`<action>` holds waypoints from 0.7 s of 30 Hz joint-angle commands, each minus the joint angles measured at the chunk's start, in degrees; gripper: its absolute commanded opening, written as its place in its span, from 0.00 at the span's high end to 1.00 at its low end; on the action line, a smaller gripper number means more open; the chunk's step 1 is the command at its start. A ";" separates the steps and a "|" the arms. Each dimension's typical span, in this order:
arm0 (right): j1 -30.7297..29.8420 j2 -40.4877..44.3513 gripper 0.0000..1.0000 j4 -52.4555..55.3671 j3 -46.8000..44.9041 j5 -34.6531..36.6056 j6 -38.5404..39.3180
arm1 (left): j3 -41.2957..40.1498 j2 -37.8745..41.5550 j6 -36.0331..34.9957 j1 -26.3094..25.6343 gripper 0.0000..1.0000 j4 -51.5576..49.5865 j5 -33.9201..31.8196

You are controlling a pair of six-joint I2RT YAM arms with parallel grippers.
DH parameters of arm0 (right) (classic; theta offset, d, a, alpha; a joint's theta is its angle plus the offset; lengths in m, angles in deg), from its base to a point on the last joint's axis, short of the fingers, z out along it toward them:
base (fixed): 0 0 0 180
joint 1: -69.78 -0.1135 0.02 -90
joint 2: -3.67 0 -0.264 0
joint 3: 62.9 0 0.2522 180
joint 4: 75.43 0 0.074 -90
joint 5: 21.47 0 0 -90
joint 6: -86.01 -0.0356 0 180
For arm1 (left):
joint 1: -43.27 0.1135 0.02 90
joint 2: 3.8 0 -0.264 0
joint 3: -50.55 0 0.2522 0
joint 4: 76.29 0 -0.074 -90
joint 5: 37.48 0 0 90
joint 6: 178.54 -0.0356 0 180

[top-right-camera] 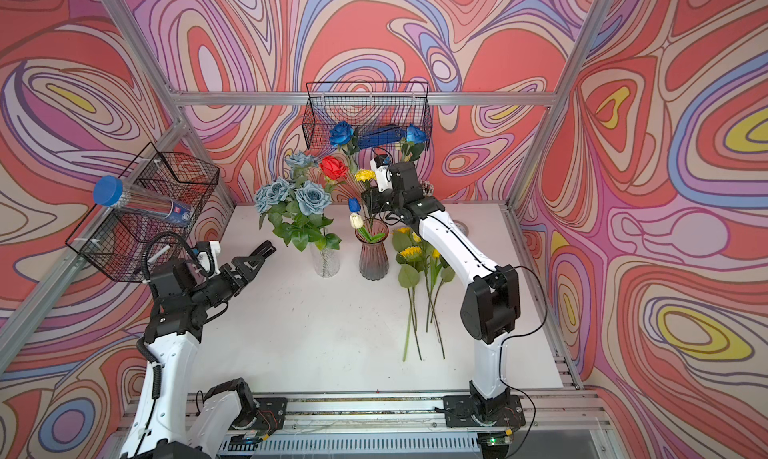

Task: Pick out yellow flowers from the vase
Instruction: Pick up the flower from the vase.

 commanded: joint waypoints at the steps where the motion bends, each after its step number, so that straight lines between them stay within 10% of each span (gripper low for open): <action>1: -0.27 -0.02 0.89 -0.01 0.71 -0.49 0.43 | -0.65 0.01 0.38 0.58 0.23 1.83 1.07; 21: -0.28 7.81 1.00 -7.92 -5.35 0.30 1.87 | -0.92 -0.08 0.78 0.69 0.23 2.18 1.42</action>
